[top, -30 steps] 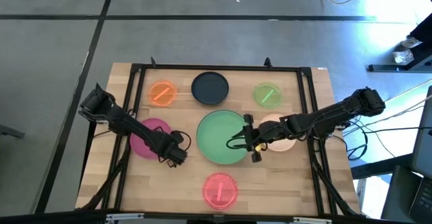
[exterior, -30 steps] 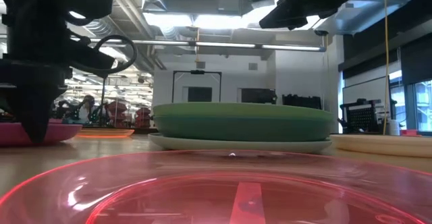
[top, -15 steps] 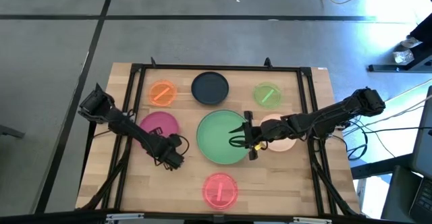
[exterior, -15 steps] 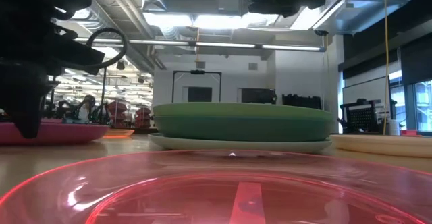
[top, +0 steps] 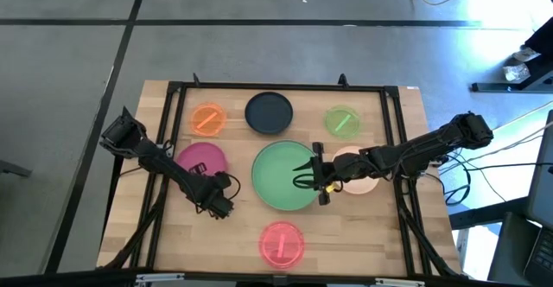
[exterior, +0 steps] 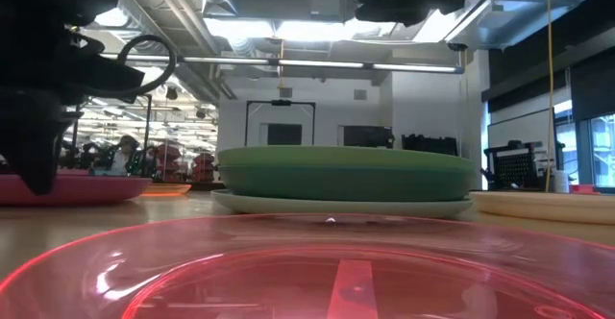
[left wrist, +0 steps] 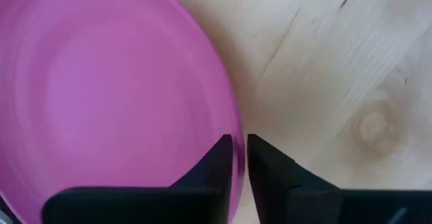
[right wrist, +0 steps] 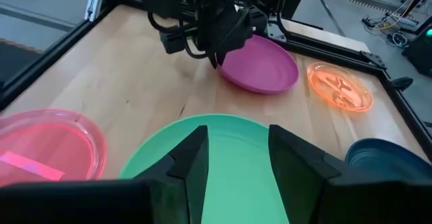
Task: Stack plastic plates
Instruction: Stack the pink plate on top of the light green plate
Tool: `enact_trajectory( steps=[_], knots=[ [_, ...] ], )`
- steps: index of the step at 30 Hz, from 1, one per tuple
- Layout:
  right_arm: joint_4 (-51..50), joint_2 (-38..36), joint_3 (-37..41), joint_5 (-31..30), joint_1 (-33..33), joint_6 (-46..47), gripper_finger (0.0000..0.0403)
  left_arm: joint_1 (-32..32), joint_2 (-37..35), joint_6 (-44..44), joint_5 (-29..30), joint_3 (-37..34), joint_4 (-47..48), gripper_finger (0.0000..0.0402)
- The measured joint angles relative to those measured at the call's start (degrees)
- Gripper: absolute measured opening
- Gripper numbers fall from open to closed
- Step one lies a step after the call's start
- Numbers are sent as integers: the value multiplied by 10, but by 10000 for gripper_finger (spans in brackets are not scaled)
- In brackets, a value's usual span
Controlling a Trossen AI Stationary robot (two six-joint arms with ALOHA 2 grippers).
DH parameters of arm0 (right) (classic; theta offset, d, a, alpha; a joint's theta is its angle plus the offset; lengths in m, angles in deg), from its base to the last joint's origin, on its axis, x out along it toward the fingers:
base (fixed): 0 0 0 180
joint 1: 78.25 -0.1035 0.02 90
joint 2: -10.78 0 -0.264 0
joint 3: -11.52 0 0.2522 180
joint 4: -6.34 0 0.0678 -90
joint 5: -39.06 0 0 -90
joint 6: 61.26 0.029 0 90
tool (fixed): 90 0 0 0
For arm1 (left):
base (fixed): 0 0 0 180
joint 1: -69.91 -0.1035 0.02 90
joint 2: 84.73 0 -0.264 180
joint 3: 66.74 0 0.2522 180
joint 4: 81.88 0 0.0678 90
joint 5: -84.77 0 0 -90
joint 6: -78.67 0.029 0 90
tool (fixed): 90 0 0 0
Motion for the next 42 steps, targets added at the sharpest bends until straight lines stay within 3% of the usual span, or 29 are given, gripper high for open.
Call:
enact_trajectory(
  steps=[9, 16, 24, 34, 42],
  knots=[
    [0, 0, 0, 0, 0, 3, 145, 0, 0, 15, -4, 0, 1, 79],
    [1, 0, 0, 0, 0, 3, 145, 0, 0, 41, -5, 0, 4, 9],
    [1, 0, 0, 0, 0, 3, 145, 14, 0, 81, 35, 52, 93, 5],
    [1, 0, 0, 0, 0, 3, 145, 44, 0, 325, 149, 151, 48, 7],
    [1, 0, 0, 1, 0, 3, 145, 7, 0, 534, 148, 130, -204, 8]
  ],
)
